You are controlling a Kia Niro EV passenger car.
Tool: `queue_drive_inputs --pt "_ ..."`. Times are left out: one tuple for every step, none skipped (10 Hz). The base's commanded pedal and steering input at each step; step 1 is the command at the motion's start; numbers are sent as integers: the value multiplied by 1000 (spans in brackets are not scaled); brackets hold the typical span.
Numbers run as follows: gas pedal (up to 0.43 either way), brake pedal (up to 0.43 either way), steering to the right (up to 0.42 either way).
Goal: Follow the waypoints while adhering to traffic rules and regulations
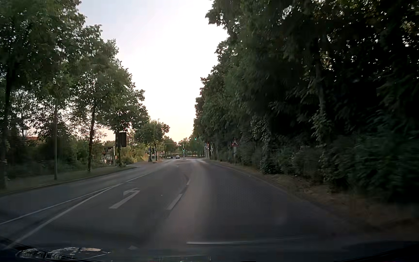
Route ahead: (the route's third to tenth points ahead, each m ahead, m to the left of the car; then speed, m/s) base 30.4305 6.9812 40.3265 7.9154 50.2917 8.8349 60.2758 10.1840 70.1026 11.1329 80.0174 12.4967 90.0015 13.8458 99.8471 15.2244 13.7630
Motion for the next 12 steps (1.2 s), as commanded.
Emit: queue_drive_inputs --pt "150 6 -25" --pt "150 18 -25" --pt "150 18 -24" --pt "150 12 -22" --pt "150 18 -22" --pt "150 18 -21" --pt "150 18 -20" --pt "150 12 -20" --pt "150 12 -20" --pt "150 12 -20" --pt "150 18 -20" --pt "150 18 -19"
